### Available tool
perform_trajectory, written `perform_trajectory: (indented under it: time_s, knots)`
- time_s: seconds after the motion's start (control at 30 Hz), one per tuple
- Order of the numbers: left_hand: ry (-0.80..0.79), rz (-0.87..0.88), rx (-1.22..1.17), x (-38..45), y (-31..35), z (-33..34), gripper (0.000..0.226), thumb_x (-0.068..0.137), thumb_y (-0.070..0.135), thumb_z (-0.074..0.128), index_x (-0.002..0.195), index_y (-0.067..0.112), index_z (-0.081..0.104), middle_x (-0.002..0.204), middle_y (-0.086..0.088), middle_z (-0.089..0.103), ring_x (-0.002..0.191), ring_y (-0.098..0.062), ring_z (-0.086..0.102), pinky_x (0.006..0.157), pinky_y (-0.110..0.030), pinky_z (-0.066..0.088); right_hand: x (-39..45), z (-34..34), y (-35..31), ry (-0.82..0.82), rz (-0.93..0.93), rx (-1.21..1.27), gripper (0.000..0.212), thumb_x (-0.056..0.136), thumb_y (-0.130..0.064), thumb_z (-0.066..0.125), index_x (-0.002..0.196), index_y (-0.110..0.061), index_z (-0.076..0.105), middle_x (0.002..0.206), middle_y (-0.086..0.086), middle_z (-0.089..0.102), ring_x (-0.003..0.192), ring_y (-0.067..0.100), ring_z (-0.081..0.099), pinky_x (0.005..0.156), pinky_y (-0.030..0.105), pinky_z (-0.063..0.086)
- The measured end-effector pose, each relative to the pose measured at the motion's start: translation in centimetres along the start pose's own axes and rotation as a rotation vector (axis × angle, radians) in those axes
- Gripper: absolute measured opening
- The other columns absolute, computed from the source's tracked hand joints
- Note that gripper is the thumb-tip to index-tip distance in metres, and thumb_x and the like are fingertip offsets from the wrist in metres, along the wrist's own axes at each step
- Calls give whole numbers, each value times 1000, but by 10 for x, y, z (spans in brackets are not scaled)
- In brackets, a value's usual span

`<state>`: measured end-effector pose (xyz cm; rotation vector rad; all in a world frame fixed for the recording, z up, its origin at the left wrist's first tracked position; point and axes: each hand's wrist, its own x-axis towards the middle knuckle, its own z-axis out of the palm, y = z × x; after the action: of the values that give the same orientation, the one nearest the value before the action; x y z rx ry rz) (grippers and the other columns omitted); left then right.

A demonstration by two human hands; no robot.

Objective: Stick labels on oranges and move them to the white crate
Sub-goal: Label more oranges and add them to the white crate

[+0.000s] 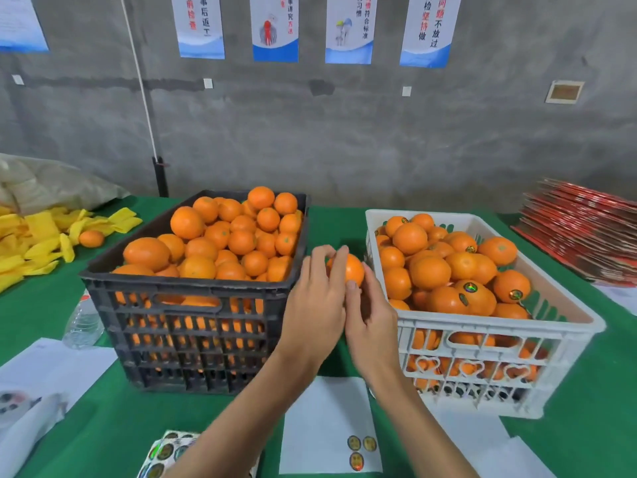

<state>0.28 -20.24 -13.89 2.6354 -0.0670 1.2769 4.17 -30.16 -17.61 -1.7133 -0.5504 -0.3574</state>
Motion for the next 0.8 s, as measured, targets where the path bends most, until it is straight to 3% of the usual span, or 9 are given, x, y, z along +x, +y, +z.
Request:
perform_trajectory:
  time_s: [0.1,0.2,0.33,0.43,0.57,0.8]
  knots:
    - [-105,-21,-72,-44,1,31,57,94,17,68,146,6,48,134,-14,49,113,-30,53,73,-35,55,-38,-10,34,-39,51,-106,60,102,-61,39,155,-32,37,146,-9,56,131,4,53,107,28,48]
    - [-305,-186,-170,-92,-9,62,62,91,14,67,149,9,44,137,-11,42,122,-29,47,88,-39,54,-64,-23,69,-263,140,-216,52,103,-50,48,151,-33,42,133,-10,65,116,3,62,102,31,52]
    - [-471,-340,-218,-151,-20,88,63,93,28,71,148,15,42,135,-5,33,125,-24,42,102,-35,45,-95,-56,113,-543,145,-316,48,103,-43,54,149,-32,46,138,-20,59,122,-7,55,109,32,46]
    - [-472,-446,-238,-172,-27,99,66,93,35,72,148,16,40,139,-5,29,128,-23,40,105,-33,41,-115,-76,133,-654,117,-376,52,96,-58,59,142,-34,57,146,-28,47,132,-15,40,118,24,34]
    - [-470,-439,-211,-175,-30,105,66,95,35,69,149,15,39,140,-7,29,129,-25,38,103,-33,42,-120,-83,144,-753,112,-404,63,84,-68,65,138,-36,60,150,-39,32,139,-18,25,117,13,19]
    - [-470,-428,-203,-177,-35,106,67,95,39,69,150,18,37,142,-6,28,129,-23,39,102,-31,44,-120,-82,147,-725,-40,-462,51,90,-64,59,124,-30,73,144,-25,50,133,-10,37,115,19,33]
